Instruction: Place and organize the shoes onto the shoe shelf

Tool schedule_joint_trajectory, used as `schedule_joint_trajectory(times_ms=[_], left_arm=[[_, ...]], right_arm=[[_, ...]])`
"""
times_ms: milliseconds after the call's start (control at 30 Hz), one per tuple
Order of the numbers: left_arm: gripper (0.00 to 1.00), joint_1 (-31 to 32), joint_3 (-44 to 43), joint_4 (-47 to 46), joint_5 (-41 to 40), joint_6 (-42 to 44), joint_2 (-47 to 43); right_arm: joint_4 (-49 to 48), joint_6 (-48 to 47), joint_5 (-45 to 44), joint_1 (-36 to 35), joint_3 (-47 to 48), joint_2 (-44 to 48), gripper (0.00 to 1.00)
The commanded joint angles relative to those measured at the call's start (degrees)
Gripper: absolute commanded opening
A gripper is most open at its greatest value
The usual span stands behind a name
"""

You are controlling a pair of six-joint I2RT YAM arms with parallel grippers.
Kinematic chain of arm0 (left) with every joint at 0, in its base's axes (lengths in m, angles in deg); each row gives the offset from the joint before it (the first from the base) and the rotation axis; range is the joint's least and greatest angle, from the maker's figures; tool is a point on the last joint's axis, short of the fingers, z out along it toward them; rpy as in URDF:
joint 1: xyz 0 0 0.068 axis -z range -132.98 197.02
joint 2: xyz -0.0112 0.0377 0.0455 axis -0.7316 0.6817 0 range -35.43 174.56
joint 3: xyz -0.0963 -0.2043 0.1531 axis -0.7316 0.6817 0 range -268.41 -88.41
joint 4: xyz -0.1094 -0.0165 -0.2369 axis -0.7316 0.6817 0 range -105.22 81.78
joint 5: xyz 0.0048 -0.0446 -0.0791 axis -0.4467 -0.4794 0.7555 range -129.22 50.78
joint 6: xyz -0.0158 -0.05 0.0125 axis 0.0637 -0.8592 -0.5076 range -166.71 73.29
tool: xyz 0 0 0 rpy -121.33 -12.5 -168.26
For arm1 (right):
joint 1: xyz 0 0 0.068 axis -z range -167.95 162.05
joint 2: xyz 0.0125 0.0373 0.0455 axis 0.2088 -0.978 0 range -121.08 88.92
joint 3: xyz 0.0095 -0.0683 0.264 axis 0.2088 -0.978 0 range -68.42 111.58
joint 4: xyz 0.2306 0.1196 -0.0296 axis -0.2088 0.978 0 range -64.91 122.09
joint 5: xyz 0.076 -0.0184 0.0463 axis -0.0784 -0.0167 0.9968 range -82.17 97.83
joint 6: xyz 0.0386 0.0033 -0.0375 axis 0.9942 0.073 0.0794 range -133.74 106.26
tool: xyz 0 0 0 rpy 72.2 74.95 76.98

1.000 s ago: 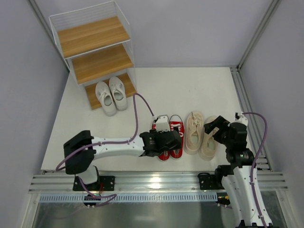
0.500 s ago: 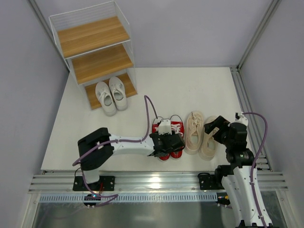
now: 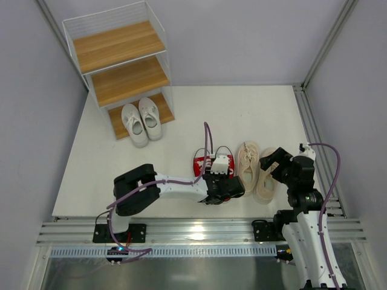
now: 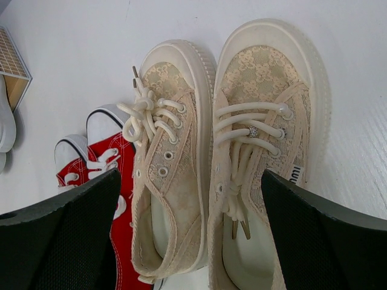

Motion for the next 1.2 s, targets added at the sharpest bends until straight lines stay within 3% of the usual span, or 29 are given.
schedule_joint_trajectory(times_ms=[0, 100, 133, 233, 433, 700, 800, 1033, 1167], left_arm=[[0.50, -0.3, -1.9, 0.6, -6.7, 1.1, 3.3], [0.40, -0.3, -2.2, 1.1, -7.6, 1.1, 4.8], [0.25, -0.3, -2.1, 0.6, -8.2, 1.3, 5.0], [0.00, -0.3, -0.8, 1.2, -10.6, 1.2, 4.7], [0.00, -0.3, 2.3, 2.7, -13.1, 1.9, -2.4], [0.00, -0.8, 1.1, 15.7, -19.8, 1.1, -14.9], [0.00, -2.7, 1.7, 16.4, -20.8, 2.8, -19.5], [0.00, -6.7, -0.1, 16.5, -24.5, 11.5, -31.0], [0.00, -14.6, -0.2, 11.0, -19.9, 21.8, -37.4]], right_arm=[[-1.7, 0.0, 0.5, 0.0, -0.5, -0.1, 0.97], [-1.7, 0.0, 0.6, 0.0, -0.6, -0.5, 0.97], [-1.8, -0.1, 0.7, -0.1, -0.6, -0.5, 0.97], [-1.7, -0.3, 0.7, 0.0, -0.6, -0.4, 0.97], [-1.6, -0.6, 0.9, -0.1, -0.8, 0.0, 0.97], [-2.0, -0.6, 1.2, 0.0, -1.0, 0.0, 0.97], [-2.2, -0.7, 1.5, 0.0, -1.1, 0.1, 0.97], [-2.5, -1.0, 1.9, -0.1, -0.9, 0.0, 0.97], [-2.7, -1.2, 2.6, 0.0, -0.5, -0.7, 0.97]])
